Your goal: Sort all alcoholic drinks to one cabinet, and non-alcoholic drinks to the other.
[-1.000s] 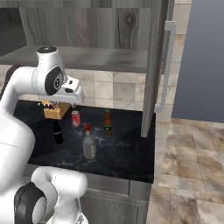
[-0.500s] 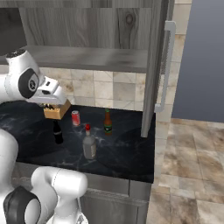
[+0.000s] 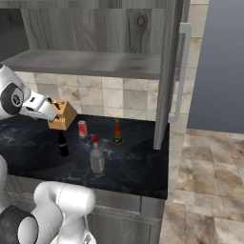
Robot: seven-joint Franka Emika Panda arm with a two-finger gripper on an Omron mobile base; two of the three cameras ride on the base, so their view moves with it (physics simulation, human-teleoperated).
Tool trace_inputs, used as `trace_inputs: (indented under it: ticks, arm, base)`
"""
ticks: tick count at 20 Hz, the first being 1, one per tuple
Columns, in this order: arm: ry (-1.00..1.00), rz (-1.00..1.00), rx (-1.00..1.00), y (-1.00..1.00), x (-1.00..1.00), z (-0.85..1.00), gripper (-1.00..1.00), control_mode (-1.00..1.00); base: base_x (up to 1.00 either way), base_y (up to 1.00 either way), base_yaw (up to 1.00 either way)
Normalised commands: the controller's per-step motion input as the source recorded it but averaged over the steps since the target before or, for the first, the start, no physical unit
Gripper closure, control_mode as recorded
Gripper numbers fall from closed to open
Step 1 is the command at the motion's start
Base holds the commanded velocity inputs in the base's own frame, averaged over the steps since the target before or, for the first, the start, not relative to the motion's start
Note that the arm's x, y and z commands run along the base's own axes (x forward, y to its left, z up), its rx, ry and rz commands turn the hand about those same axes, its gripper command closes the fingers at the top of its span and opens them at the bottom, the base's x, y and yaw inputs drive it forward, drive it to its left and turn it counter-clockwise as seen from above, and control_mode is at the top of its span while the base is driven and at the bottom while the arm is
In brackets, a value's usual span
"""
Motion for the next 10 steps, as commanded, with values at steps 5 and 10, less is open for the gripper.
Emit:
trace_inputs:
  ticks: [5, 10]
  arm:
    - [-0.10, -0.16, 0.00, 0.32, 0.00, -0.38, -1.00, -1.00]
    - [-0.15, -0.20, 0.00, 0.34, 0.00, -0.38, -1.00, -1.00]
  base:
    - [0.00, 0.00, 0.00]
    - [0.00, 0.00, 0.00]
